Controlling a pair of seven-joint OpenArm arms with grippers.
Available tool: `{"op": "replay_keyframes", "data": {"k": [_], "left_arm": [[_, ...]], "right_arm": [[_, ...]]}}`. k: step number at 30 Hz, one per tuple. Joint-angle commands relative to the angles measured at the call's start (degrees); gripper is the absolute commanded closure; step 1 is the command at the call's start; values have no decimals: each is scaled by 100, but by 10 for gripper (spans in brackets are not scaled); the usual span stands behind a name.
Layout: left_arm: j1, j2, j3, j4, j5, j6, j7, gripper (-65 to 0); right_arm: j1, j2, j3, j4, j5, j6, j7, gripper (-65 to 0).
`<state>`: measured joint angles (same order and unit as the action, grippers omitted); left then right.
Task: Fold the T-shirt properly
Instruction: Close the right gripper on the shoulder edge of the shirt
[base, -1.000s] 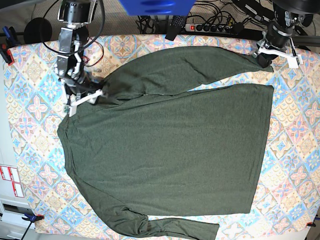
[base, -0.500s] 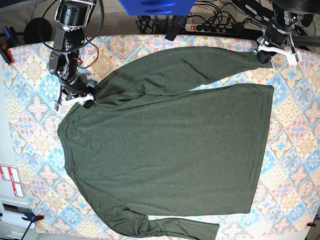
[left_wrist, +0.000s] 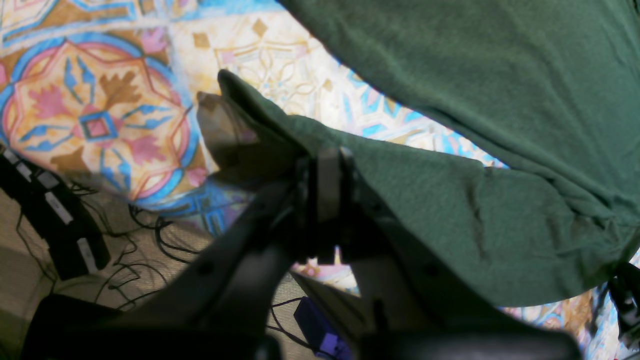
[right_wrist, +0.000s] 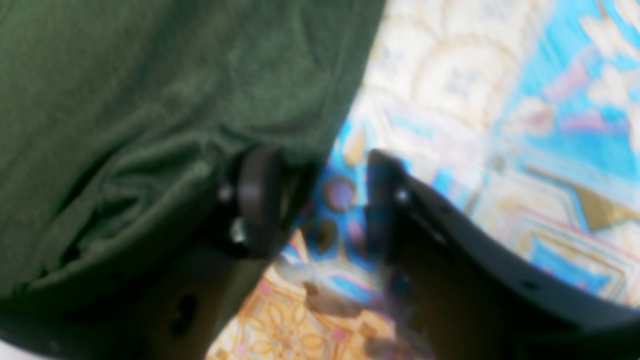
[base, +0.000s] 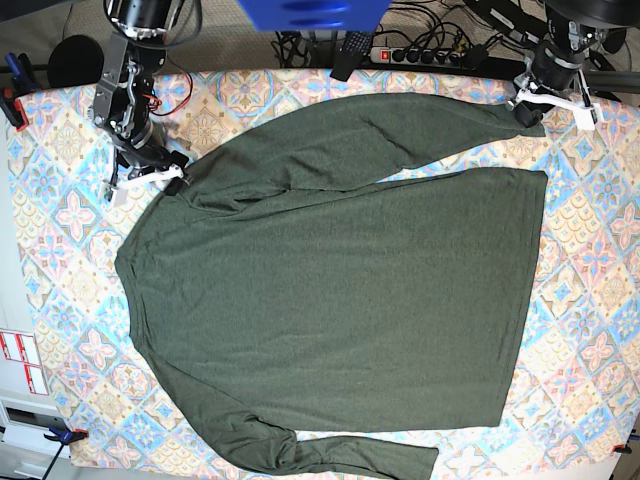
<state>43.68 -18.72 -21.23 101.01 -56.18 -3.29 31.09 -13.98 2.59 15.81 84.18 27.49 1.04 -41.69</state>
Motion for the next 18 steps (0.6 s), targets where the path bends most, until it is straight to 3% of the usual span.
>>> {"op": "replay_keyframes", "data": {"k": [1, 18], "left_arm": [[49, -58, -35, 66, -39, -53, -63, 0], [41, -66, -26, 66, -39, -53, -63, 0]], "right_arm": [[48, 79, 129, 79, -107, -117, -240, -326], [523, 97, 243, -396, -98, -117, -468, -338]]}}
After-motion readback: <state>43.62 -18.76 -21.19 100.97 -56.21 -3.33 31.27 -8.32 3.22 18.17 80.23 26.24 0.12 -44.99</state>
